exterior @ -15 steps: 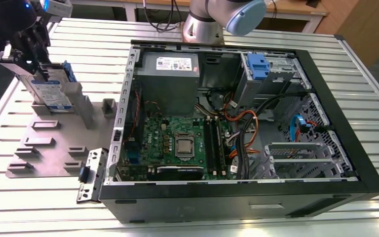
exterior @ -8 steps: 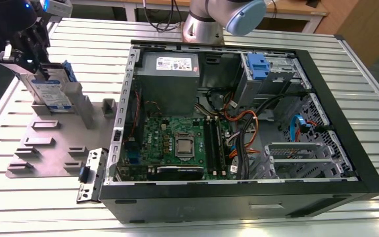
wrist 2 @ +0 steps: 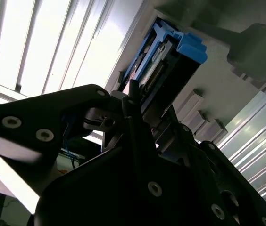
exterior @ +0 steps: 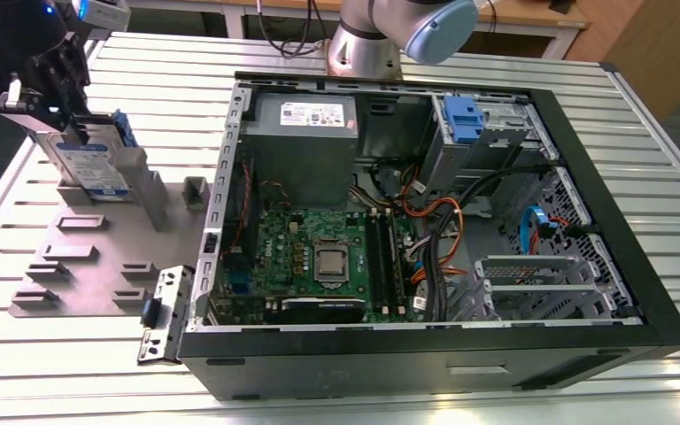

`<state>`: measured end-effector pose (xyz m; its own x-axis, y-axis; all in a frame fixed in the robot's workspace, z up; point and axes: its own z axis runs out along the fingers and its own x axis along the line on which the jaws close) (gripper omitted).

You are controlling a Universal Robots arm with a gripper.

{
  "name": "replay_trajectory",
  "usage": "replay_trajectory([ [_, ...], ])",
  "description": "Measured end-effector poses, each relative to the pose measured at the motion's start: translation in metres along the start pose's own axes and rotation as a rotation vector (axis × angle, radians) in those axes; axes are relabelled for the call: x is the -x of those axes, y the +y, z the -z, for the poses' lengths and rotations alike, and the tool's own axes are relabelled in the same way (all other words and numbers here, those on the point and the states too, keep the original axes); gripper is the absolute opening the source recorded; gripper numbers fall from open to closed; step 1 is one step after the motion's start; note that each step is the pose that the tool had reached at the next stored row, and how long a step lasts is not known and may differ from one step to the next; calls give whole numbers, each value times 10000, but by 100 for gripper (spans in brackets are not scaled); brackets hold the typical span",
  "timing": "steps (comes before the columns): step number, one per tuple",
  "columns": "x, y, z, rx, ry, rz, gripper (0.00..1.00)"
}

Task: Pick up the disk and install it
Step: 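Pick up the disk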

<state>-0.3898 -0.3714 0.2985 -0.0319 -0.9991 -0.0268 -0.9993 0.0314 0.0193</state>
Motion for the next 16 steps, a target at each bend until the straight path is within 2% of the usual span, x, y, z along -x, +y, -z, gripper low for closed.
replay_trajectory([
  [16, 1, 0, 18, 0, 1, 0, 35],
])
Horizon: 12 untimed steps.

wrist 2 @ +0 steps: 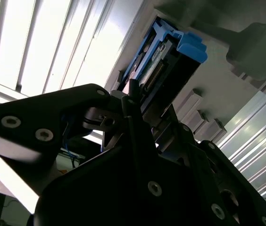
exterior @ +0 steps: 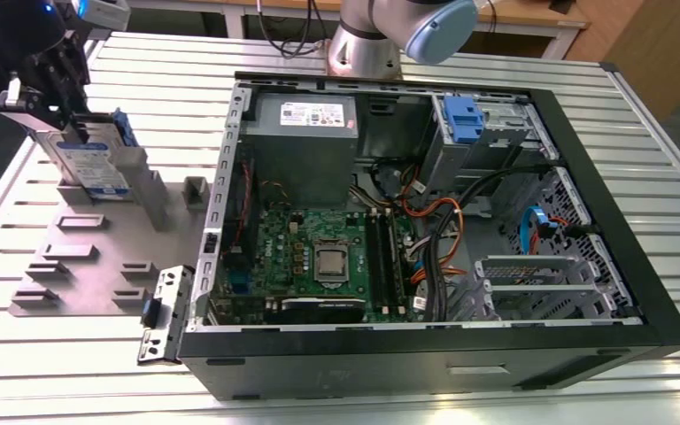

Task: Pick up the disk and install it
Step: 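Pick up the disk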

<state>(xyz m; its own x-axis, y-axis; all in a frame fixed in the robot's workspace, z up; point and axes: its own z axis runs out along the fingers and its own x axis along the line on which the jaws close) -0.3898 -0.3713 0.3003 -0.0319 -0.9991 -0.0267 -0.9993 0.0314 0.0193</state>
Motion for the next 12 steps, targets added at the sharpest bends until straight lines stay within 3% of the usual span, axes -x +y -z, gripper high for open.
replay_trajectory([
  [12, 2, 1, 81, 29, 0, -1, 35],
])
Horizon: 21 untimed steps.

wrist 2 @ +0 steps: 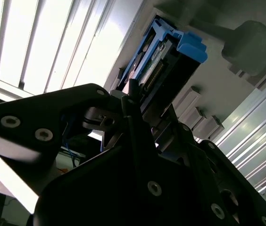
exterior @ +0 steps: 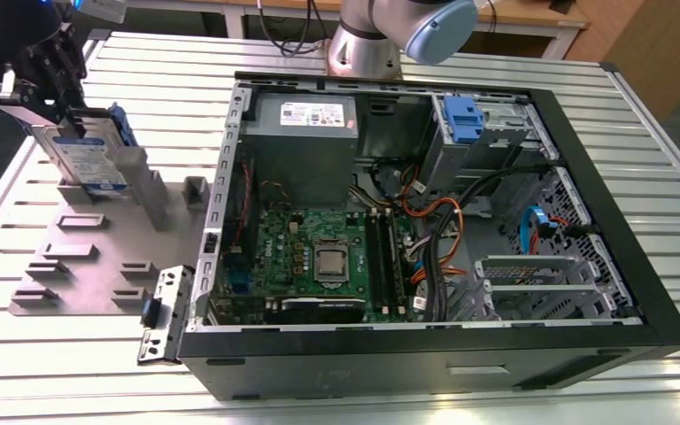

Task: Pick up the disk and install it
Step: 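Pick up the disk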

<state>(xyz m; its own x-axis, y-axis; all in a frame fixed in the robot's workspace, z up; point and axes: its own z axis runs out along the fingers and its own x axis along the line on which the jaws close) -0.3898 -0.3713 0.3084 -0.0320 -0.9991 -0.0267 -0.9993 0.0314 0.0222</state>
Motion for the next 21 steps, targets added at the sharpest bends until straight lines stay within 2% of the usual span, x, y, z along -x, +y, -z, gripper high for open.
replay_trajectory([
  [21, -1, 0, 4, 6, 4, 134, 35],
])
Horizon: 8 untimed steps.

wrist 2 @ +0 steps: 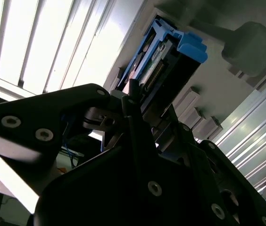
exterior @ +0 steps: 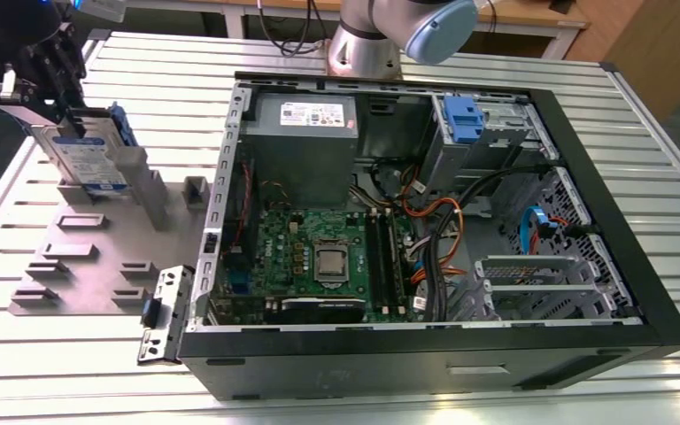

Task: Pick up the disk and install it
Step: 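Pick up the disk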

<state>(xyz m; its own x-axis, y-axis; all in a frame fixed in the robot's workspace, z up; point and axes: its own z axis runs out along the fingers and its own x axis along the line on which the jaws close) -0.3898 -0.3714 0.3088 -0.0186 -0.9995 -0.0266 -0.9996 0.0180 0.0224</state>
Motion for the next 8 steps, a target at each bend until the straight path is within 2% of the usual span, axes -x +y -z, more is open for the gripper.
replay_trajectory([
  [4, 1, 1, 32, 0, 0, 0, 35],
  [8, 2, 2, 95, 4, 0, 0, 35],
])
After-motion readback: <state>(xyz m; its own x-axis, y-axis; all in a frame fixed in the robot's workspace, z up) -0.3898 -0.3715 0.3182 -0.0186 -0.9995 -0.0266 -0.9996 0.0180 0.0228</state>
